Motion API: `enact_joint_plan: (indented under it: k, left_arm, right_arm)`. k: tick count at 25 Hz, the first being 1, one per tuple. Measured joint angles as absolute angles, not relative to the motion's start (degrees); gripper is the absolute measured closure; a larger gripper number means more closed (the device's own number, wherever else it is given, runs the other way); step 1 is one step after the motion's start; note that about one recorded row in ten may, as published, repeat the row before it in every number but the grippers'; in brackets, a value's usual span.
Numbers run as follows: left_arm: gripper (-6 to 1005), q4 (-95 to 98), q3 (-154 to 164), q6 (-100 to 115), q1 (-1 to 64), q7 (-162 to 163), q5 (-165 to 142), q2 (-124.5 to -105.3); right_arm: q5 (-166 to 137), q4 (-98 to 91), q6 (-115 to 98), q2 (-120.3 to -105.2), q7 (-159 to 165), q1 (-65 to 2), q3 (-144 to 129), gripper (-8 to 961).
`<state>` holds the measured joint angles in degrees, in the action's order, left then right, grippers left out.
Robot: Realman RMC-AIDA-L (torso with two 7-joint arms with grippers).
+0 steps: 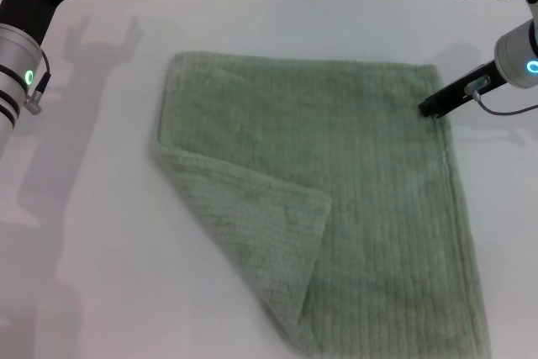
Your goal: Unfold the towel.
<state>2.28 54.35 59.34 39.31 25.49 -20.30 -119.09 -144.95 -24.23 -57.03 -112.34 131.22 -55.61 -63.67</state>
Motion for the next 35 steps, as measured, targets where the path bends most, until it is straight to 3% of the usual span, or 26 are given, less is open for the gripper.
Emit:
enact_joint_plan:
  k: [27, 31, 32, 35]
  left_arm:
    - [139, 13.2, 73.3, 43.7, 37.9, 42.5, -20.5, -118.18]
    - [139, 23.1, 84.2, 36.5, 35.6, 61.3, -27.2, -116.09]
    - [139, 29.2, 85.0, 36.0, 34.8, 76.2, -43.3, -114.54]
    - [139, 32.1, 84.8, 36.8, 34.6, 84.5, -51.9, -113.82]
  right_arm:
    - [-146.3, -21.1, -55.9, -111.64, 131.3, -57.9, -63.6, 918]
    - [-146.3, -20.9, -55.9, -111.65, 131.3, -57.9, -63.6, 917]
    - [-146.4, -20.9, -55.9, -111.66, 131.3, -57.9, -63.7, 916]
    - [-146.5, -20.9, -55.9, -111.63, 131.3, -57.9, -63.7, 915]
